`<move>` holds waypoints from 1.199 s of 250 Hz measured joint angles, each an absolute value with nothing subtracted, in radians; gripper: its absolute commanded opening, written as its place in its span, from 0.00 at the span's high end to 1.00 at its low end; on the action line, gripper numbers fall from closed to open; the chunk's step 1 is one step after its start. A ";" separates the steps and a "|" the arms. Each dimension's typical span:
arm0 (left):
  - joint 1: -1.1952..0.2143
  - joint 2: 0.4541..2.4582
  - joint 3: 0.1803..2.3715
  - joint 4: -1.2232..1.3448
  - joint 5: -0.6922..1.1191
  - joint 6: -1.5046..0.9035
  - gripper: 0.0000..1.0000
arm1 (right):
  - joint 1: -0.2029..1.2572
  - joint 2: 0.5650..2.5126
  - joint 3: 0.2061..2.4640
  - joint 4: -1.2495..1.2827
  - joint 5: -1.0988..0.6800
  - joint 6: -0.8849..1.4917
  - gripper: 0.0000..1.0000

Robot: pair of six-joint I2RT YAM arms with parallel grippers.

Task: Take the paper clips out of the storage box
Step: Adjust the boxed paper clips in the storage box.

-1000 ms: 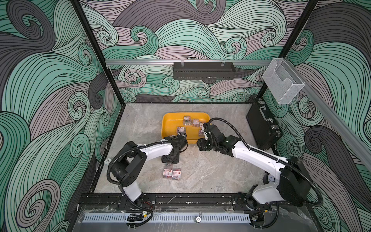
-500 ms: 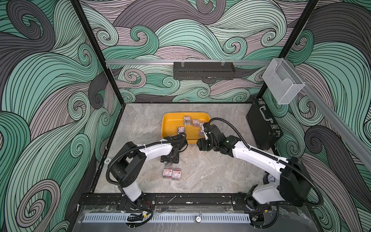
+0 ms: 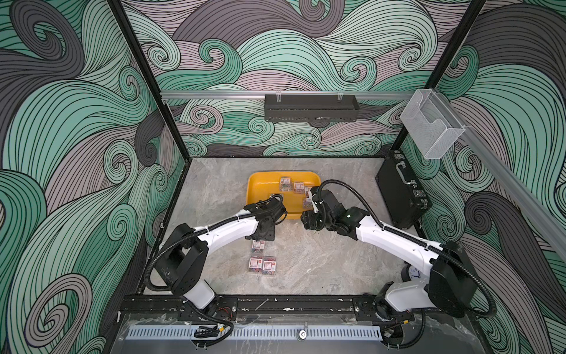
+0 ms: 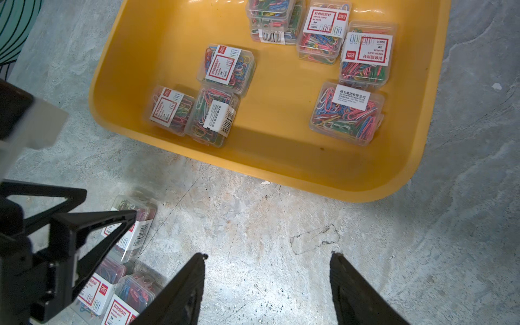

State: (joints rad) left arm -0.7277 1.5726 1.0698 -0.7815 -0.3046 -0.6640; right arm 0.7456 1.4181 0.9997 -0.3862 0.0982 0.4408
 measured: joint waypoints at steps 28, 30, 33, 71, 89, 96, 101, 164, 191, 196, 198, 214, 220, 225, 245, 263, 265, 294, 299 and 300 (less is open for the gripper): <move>-0.716 1.538 1.121 -0.786 -0.339 -0.628 0.31 | 0.746 1.410 1.000 -0.390 0.099 0.440 0.29; -0.715 1.536 1.124 -0.785 -0.341 -0.627 0.31 | 0.746 1.409 1.000 -0.391 0.099 0.440 0.29; -0.714 1.531 1.128 -0.785 -0.346 -0.621 0.31 | 0.746 1.409 1.000 -0.392 0.099 0.439 0.29; -0.701 1.464 1.151 -0.779 -0.390 -0.574 0.31 | 0.746 1.402 1.000 -0.403 0.107 0.433 0.30; -0.698 1.421 1.148 -0.772 -0.409 -0.554 0.30 | 0.746 1.399 1.000 -0.408 0.111 0.427 0.29; -0.695 1.405 1.147 -0.767 -0.414 -0.549 0.30 | 0.746 1.397 1.000 -0.410 0.113 0.426 0.29; -0.695 1.388 1.143 -0.760 -0.419 -0.544 0.30 | 0.746 1.397 1.000 -0.410 0.115 0.425 0.29; -0.695 1.245 1.040 -0.689 -0.425 -0.521 0.30 | 0.746 1.407 1.007 -0.424 0.128 0.405 0.30; -0.695 1.240 1.026 -0.687 -0.423 -0.519 0.30 | 0.746 1.439 1.034 -0.429 0.126 0.394 0.31; -0.695 1.240 1.026 -0.687 -0.423 -0.519 0.30 | 0.746 1.448 1.040 -0.429 0.125 0.392 0.31; -0.695 1.240 1.026 -0.687 -0.423 -0.519 0.30 | 0.746 1.449 1.042 -0.429 0.125 0.392 0.31; -0.695 1.239 1.026 -0.682 -0.422 -0.519 0.30 | 0.746 1.473 1.063 -0.430 0.122 0.383 0.32; -0.695 1.239 1.026 -0.680 -0.422 -0.519 0.30 | 0.746 1.484 1.072 -0.430 0.120 0.377 0.32; -0.695 1.239 1.026 -0.678 -0.422 -0.519 0.30 | 0.746 1.489 1.078 -0.430 0.120 0.376 0.32; -0.695 1.238 1.026 -0.675 -0.422 -0.519 0.30 | 0.746 1.525 1.114 -0.431 0.117 0.361 0.32; -0.695 1.238 1.026 -0.676 -0.422 -0.519 0.30 | 0.747 1.562 1.148 -0.430 0.115 0.345 0.32; -0.695 1.238 1.026 -0.676 -0.422 -0.519 0.30 | 0.747 1.567 1.152 -0.430 0.114 0.342 0.32; -0.695 1.235 1.026 -0.677 -0.422 -0.519 0.30 | 0.747 1.638 1.217 -0.432 0.113 0.313 0.31; -0.695 1.234 1.026 -0.677 -0.422 -0.519 0.30 | 0.747 1.654 1.231 -0.433 0.113 0.305 0.31; -0.695 1.234 1.026 -0.677 -0.422 -0.519 0.30 | 0.747 1.654 1.231 -0.433 0.113 0.305 0.31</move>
State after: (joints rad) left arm -0.6949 1.2343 1.0260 -0.6769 -0.4217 -0.5186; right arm 0.7467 1.6535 1.2312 -0.4332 0.1127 0.3054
